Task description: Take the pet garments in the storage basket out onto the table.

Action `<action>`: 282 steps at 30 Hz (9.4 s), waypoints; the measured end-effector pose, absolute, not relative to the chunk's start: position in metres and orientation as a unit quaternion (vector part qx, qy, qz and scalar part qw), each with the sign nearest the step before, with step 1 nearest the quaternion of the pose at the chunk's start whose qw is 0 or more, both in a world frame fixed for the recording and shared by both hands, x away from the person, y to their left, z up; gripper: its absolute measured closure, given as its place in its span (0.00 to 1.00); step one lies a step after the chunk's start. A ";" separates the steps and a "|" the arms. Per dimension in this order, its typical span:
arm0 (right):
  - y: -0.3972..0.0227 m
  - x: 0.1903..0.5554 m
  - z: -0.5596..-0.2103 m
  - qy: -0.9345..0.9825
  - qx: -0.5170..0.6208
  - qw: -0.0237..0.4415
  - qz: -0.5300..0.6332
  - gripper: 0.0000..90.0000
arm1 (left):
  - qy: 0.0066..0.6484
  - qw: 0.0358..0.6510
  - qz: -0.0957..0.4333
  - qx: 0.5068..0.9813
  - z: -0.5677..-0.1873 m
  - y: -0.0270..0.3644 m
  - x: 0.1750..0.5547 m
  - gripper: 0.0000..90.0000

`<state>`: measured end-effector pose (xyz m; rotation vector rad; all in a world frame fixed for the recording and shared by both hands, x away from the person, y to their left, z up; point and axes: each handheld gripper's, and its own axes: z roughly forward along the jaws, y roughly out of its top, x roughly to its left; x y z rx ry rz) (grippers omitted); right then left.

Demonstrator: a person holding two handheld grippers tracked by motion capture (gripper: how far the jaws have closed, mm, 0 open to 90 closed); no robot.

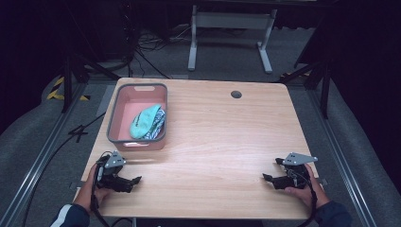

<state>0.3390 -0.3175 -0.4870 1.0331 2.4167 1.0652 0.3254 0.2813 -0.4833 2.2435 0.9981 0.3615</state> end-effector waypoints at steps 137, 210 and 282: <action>-0.318 0.336 -0.487 0.839 0.368 0.159 0.368 0.17 | 0.401 0.157 0.170 0.886 -0.378 0.229 0.488 0.80; -0.318 0.336 -0.487 0.838 0.368 0.159 0.370 0.17 | 0.127 0.168 0.136 0.968 -0.378 0.018 0.424 0.80; -0.318 0.336 -0.487 0.838 0.368 0.159 0.370 0.17 | 0.115 0.196 0.165 0.960 -0.388 0.034 0.395 0.25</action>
